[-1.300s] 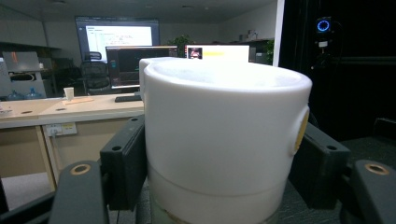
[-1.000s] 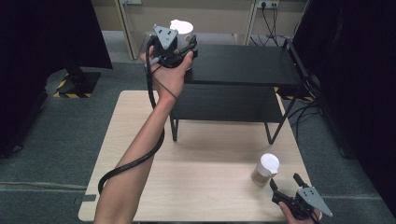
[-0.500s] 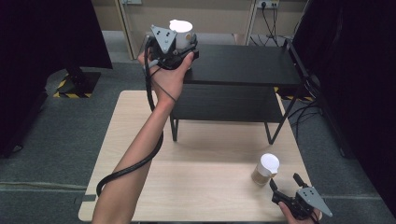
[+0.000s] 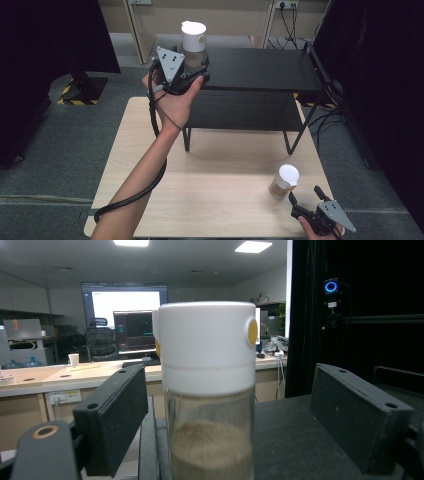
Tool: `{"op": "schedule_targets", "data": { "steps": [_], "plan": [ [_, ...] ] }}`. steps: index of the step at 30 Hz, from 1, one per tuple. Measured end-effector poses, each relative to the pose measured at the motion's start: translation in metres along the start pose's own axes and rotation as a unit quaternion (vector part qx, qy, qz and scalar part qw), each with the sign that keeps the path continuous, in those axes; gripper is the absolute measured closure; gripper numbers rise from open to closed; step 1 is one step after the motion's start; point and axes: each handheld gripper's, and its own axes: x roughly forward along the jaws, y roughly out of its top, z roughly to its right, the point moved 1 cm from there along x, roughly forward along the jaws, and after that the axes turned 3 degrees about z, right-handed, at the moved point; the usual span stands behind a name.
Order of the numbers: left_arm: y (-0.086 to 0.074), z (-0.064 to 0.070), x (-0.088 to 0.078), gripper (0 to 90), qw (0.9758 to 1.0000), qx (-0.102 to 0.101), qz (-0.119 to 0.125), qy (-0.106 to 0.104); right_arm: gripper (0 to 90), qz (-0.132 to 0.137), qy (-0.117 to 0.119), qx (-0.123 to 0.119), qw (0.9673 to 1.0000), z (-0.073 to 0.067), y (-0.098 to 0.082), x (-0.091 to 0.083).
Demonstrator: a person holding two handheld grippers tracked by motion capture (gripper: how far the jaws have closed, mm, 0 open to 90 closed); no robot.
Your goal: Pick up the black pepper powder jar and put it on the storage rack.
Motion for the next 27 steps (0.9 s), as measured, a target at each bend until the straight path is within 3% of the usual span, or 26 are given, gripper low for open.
{"op": "schedule_targets", "data": {
  "steps": [12, 25, 27],
  "plan": [
    [-0.028, -0.004, -0.025, 15.2, 0.9996, 0.003, 0.009, -0.028, 6.7, 0.000, 0.000, 0.002, 1.0000, 0.000, 0.000, 0.000],
    [-0.053, -0.004, -0.049, 14.9, 0.9990, 0.010, 0.005, -0.044, 6.6, 0.000, 0.001, -0.001, 1.0000, 0.000, 0.000, 0.000],
    [-0.060, -0.005, -0.053, 14.6, 0.9985, 0.004, 0.006, -0.054, 6.5, 0.000, 0.001, -0.001, 1.0000, 0.000, 0.000, 0.000]
  ]
}}
